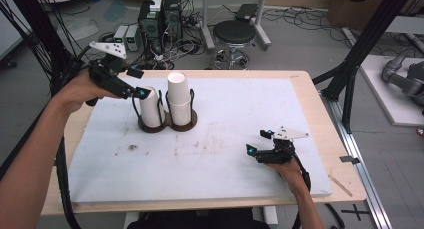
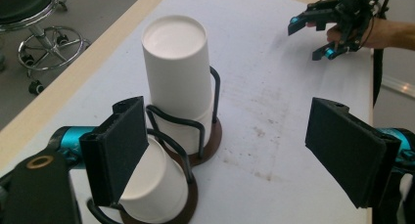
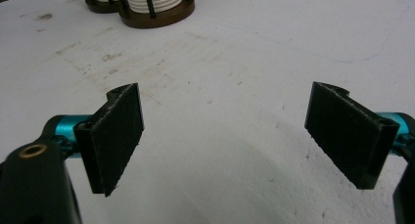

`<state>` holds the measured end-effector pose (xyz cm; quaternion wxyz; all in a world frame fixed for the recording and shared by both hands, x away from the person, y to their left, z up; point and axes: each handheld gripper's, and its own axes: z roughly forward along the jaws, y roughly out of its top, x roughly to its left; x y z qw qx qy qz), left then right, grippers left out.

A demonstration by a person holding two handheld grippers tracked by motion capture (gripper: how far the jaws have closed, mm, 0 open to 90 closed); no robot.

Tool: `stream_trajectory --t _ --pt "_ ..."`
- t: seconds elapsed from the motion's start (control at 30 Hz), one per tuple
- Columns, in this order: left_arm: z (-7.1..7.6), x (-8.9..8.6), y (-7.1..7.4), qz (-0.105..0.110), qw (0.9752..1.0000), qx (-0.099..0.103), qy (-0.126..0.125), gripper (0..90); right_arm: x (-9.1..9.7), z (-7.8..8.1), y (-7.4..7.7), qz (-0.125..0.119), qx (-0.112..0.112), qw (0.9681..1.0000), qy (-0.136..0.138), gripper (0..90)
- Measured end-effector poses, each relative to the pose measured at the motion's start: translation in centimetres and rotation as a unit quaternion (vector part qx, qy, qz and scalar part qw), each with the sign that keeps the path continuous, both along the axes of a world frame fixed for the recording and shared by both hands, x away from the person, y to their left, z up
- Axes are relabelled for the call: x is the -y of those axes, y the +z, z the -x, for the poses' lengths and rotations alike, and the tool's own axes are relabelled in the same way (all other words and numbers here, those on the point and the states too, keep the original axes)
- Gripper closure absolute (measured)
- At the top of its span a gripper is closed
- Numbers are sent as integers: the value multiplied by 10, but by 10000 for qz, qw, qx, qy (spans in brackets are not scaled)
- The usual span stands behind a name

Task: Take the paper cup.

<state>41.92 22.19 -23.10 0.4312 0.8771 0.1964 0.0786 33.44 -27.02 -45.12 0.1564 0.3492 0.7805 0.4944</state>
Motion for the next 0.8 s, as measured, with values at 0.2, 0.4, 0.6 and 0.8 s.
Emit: stream_trajectory --t 0.2,0.4,0.6,0.8 --pt "-22 18 17 -241 9989 -62 -392 158 0 0 0 -7 16 10000 -6 148" --pt "-43 34 24 -351 9974 -160 -603 158 0 0 0 -7 1 10000 -25 148" --pt "-61 47 22 -629 9945 -335 -764 158 0 0 0 8 25 10000 -19 148" --pt "-70 59 16 -1179 9881 -498 -852 158 -1 1 0 63 60 10000 12 148"
